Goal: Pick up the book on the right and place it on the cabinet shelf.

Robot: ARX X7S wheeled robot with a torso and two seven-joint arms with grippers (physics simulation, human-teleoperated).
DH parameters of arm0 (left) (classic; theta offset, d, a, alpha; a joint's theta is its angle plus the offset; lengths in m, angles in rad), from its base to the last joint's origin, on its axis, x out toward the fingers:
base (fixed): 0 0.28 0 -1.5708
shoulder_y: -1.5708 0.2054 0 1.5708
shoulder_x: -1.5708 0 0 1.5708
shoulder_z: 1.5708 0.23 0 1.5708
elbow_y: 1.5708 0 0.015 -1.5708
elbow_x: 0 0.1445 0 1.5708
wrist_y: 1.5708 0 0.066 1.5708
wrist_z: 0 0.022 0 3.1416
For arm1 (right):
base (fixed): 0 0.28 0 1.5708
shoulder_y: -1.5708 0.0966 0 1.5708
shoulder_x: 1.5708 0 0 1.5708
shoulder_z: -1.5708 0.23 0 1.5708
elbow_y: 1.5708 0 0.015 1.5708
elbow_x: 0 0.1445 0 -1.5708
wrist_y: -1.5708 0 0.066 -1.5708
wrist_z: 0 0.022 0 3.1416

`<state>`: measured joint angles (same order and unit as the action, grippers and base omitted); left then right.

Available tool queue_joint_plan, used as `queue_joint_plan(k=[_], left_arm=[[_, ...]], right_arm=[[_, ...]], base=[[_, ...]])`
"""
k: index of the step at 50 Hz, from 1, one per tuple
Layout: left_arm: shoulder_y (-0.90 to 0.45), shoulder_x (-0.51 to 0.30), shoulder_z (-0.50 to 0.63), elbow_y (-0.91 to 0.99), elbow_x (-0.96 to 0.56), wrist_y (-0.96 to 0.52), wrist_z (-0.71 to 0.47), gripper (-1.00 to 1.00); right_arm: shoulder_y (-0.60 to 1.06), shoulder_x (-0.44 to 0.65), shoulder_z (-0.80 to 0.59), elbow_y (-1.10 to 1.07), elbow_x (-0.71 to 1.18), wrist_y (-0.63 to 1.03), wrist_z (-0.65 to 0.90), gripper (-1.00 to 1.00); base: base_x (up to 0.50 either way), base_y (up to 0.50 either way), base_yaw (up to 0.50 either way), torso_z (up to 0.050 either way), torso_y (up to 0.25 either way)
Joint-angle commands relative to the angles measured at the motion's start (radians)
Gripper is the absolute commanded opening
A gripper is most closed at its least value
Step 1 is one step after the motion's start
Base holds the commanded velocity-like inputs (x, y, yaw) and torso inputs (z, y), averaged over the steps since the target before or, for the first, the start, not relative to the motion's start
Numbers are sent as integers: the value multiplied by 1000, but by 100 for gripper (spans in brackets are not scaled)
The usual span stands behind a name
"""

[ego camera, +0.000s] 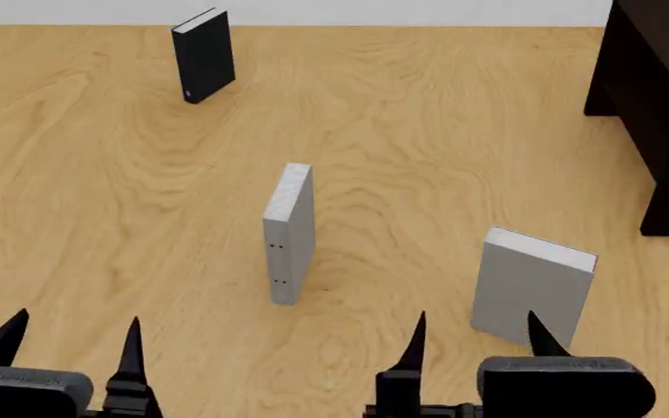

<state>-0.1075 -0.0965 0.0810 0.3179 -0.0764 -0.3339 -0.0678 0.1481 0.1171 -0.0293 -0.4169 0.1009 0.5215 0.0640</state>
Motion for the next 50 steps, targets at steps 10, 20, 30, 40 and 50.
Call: queue_joint_plan(k=[10,20,30,40,50], left_arm=[[-113,-35,15,189,-58,-251,-13,100],[-117,-49,22,238,-76,-294,-17,100],[-99,-55,15,236,-90,-265,-21,100],[-93,-64,16,242,-95,-253,-28,100],[-97,-70,25,242,-99,-248,-35,100]], right_arm=[[176,57,16,-222,61,329,13,100],[214,67,12,-248,75,367,13,100],[206,74,-5,-225,64,341,24,100],[205,74,-20,-225,66,334,31,100],[204,78,-23,-224,68,330,40,100]], base=[[0,0,0,0,0],[0,0,0,0,0],[0,0,0,0,0],[0,0,0,0,0],[0,0,0,0,0]])
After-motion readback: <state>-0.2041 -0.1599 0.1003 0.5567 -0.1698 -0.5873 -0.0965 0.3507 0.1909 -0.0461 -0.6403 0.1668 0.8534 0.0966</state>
